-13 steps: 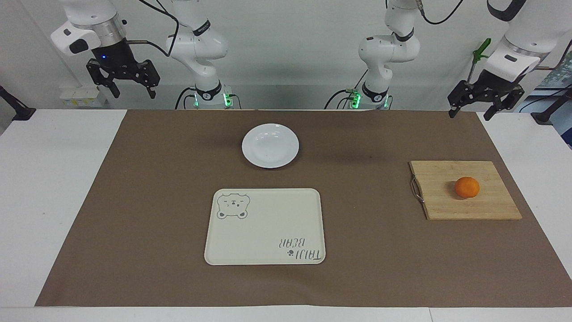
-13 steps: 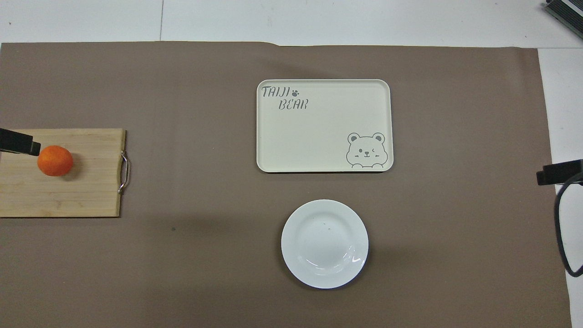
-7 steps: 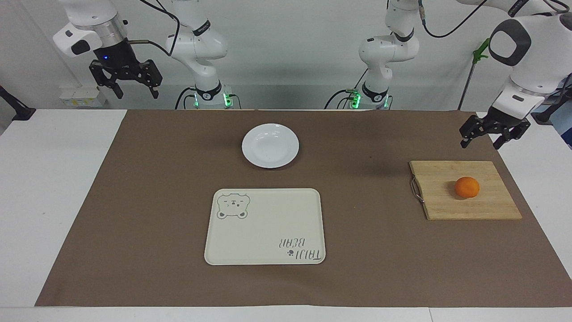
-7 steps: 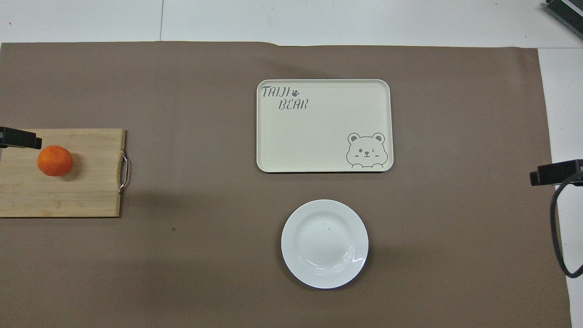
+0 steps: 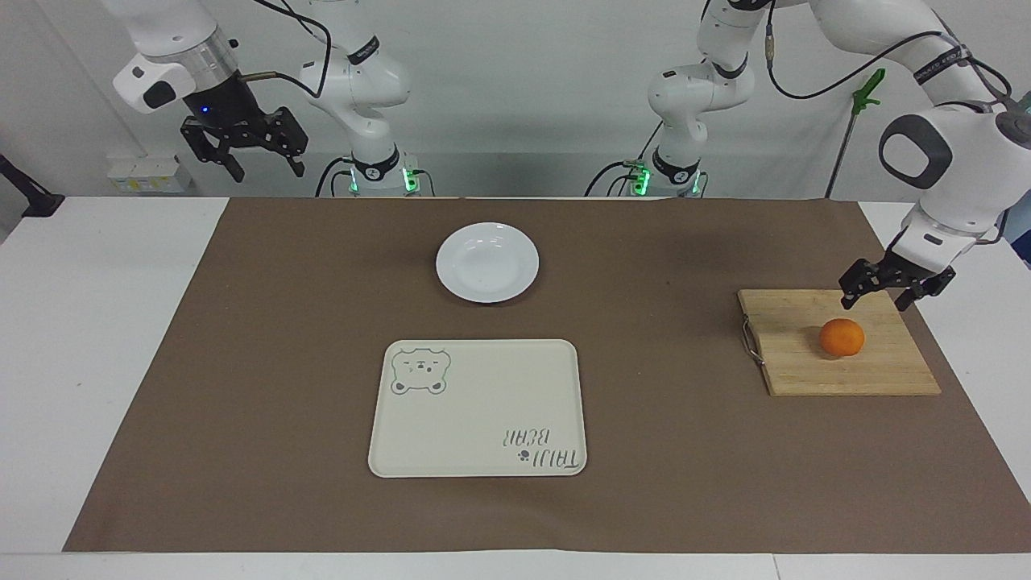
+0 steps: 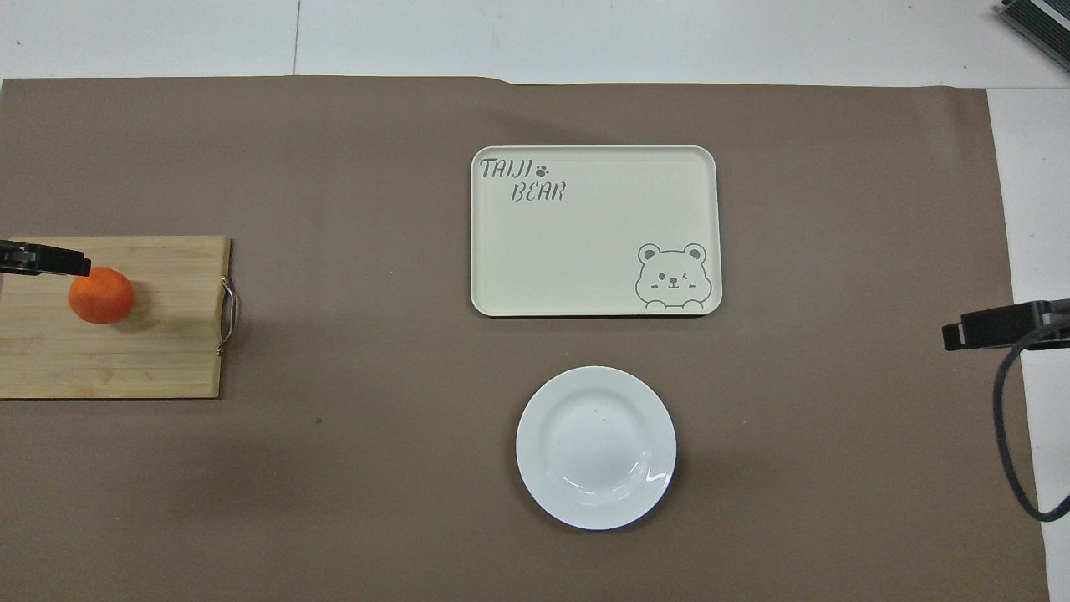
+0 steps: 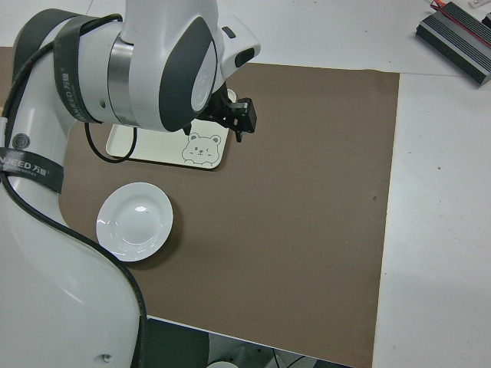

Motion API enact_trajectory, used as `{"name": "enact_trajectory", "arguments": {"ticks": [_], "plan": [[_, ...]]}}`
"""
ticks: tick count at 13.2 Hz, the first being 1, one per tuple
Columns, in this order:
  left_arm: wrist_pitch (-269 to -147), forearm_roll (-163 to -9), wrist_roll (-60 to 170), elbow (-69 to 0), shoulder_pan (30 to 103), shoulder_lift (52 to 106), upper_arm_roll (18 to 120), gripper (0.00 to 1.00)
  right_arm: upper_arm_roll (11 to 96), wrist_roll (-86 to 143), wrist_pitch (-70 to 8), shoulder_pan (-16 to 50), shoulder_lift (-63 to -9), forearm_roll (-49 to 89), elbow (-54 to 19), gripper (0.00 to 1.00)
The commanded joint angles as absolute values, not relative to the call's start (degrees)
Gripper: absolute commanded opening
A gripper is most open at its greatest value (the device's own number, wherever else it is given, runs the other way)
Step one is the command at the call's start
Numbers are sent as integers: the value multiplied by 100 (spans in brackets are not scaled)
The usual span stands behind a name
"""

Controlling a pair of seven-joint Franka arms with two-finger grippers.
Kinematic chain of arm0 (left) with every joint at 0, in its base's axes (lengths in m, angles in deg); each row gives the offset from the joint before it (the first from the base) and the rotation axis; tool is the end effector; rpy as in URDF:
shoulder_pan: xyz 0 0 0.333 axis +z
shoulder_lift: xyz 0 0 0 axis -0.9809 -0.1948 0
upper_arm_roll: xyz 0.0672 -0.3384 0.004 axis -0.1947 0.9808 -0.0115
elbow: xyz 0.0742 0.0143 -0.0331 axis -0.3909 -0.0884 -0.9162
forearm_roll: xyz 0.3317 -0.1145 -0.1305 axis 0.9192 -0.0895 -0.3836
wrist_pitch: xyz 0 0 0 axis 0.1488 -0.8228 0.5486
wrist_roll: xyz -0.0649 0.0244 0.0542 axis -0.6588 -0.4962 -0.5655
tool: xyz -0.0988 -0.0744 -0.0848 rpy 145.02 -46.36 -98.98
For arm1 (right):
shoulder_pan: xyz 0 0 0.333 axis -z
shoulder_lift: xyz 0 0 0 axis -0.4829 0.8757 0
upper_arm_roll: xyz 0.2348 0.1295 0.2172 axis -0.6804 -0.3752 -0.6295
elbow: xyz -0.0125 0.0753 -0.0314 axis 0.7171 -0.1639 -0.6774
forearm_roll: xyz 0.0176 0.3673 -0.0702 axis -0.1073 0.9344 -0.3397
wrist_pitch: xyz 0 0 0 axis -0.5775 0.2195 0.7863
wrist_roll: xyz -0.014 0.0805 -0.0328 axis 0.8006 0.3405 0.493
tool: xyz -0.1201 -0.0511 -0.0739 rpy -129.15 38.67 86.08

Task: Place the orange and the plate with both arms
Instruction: 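Reach the left gripper to the orange and close on it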

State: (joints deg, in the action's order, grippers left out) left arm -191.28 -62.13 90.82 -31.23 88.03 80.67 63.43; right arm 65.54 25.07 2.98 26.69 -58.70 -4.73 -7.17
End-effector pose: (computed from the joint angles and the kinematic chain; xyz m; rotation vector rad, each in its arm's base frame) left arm 0.5917 0.1248 0.4456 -3.1087 0.2086 -0.1816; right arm 0.4752 -0.0089 0.6422 -3.0236 -0.0646 0.0558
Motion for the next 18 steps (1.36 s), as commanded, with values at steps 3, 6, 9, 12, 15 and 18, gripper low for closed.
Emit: {"name": "enact_trajectory", "arguments": {"ticks": [3,6,9,12,15,18], "plan": [[-20149,-6228,9295,-4068,8826,8099,6392,100,6559,3172,287,2773,-6136,40,-1130,100],[-20768,-6185,9496,-4210,8888,7985,6366,100,6568,3172,252,2879,-6136,384,-1200,100],[-21492,-5588,9708,-4612,8984,7906,6366,100,6568,3180,235,2888,-6136,517,-1218,100],[-21690,-5587,9690,-4817,8967,7871,6375,100,6568,3180,208,2896,-6136,658,-1289,100],[-21778,-5587,9664,-4843,8976,7809,6375,100,6568,3172,208,2896,-6136,702,-1297,100],[-21814,-5587,9708,-4826,8976,7800,6375,44,6568,3180,208,2896,-6136,772,-1306,100]]}}
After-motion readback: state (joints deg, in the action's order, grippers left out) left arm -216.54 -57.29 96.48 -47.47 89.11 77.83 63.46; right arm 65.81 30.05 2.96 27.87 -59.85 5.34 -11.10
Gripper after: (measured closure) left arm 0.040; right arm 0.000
